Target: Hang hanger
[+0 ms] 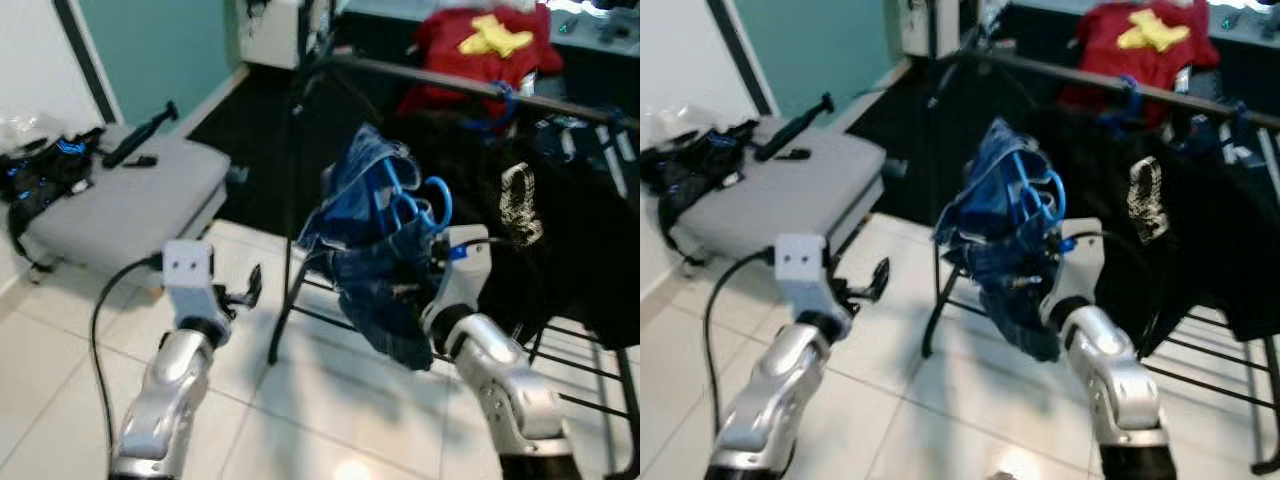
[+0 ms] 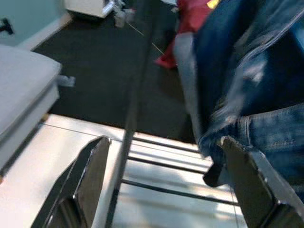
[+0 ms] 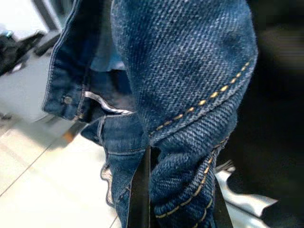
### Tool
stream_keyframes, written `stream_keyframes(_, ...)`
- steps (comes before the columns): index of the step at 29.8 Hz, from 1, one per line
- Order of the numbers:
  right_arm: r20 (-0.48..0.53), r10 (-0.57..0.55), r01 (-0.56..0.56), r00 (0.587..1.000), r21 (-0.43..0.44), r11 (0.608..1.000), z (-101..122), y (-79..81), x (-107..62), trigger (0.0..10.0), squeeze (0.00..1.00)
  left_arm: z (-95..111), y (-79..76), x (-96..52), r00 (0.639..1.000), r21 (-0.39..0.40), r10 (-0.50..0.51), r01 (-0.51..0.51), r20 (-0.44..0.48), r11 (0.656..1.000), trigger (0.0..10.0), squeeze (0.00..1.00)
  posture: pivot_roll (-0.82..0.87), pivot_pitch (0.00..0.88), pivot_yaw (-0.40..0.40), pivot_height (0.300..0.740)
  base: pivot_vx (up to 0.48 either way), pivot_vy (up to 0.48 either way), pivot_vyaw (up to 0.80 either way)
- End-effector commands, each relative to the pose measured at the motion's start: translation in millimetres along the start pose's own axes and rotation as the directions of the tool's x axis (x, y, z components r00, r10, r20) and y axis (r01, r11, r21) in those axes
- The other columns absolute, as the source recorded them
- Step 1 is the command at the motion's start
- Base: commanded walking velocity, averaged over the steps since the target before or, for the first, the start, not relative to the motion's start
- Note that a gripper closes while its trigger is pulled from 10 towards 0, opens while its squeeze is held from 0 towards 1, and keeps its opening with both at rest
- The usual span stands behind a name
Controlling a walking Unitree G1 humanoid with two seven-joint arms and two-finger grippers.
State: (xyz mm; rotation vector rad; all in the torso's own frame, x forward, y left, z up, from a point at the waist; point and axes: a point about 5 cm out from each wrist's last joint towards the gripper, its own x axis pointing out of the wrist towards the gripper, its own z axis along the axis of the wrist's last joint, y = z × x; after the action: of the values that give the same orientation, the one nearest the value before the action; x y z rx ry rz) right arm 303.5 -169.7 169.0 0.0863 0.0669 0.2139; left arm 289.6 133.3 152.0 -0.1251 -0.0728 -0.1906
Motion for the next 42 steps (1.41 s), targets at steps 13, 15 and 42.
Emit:
stream_keyframes(13, 0.041, 0.145, -0.146, 0.989, 0.001, 0.989, 11, 22.9, 5.2, 10.0, 0.00, -5, 7.1, -2.7, 0.999, 0.003, 0.027, -0.027, -0.024, 1.000, 10.0, 0.00, 0.01, 0.177, -0.058, 0.740, 0.477, 0.000, 0.00)
stream_keyframes(15, 0.046, 0.148, -0.148, 0.988, 0.005, 0.989, 12, 25.6, 6.7, 10.0, 0.00, -5, 7.0, -2.6, 0.999, 0.003, 0.027, -0.027, -0.023, 1.000, 10.0, 0.00, 0.01, 0.177, -0.059, 0.740, 0.469, 0.000, 0.00)
stream_keyframes(42, 0.221, 0.199, -0.208, 0.955, 0.017, 0.978, 50, 21.9, 7.5, 10.0, 0.00, -5, 2.1, -3.9, 1.000, -0.026, -0.025, 0.025, 0.015, 0.999, 10.0, 0.00, 0.01, 0.170, -0.062, 0.740, 0.059, 0.000, 0.00)
